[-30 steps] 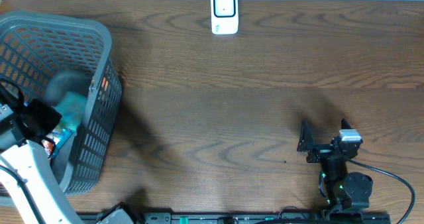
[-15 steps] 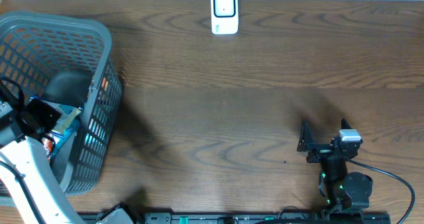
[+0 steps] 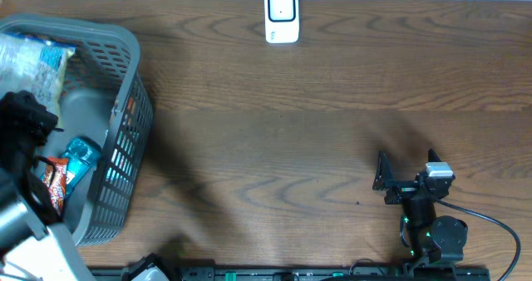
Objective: Scan the item barcode
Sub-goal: 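Carry the chip bag out of the basket and lower it onto the table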
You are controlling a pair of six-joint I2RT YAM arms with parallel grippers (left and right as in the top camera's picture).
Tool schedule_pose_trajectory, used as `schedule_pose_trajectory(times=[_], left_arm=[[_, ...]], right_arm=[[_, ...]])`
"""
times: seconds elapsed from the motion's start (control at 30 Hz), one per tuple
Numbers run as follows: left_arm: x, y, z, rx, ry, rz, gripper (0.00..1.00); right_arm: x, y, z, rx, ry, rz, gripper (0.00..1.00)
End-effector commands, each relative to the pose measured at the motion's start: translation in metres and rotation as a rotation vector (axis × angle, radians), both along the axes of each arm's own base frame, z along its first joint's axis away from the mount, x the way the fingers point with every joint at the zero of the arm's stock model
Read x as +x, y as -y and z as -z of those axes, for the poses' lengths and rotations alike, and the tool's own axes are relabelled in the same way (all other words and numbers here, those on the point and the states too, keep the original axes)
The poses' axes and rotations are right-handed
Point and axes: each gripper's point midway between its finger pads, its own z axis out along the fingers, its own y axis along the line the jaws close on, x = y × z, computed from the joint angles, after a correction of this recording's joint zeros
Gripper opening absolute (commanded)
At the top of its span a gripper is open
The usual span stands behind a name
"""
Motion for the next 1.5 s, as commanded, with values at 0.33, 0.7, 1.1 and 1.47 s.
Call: schedule_pose_trajectory(times=[0.33, 0.7, 1.1, 1.47], left_arm=[[-0.017, 0.141, -0.078, 0.044, 0.345, 0.771, 0.07], [-0.009, 0.213, 0.002, -0.114, 0.159, 1.084, 0.08], [-0.002, 0.246, 0.171, -0.124, -0.477, 1.008, 0.07], [0.013, 0.273, 0.263, -0.094, -0.709, 1.015, 0.07]], right_arm=[[0.000, -0.001, 0.002, 0.001, -0.006, -0.003, 0.99], [0.000, -0.001, 0.002, 0.001, -0.006, -0.003, 0.99], [0.000, -0.001, 0.002, 0.001, -0.006, -0.003, 0.99], [0.000, -0.001, 0.002, 0.001, -0.006, -0.003, 0.99]])
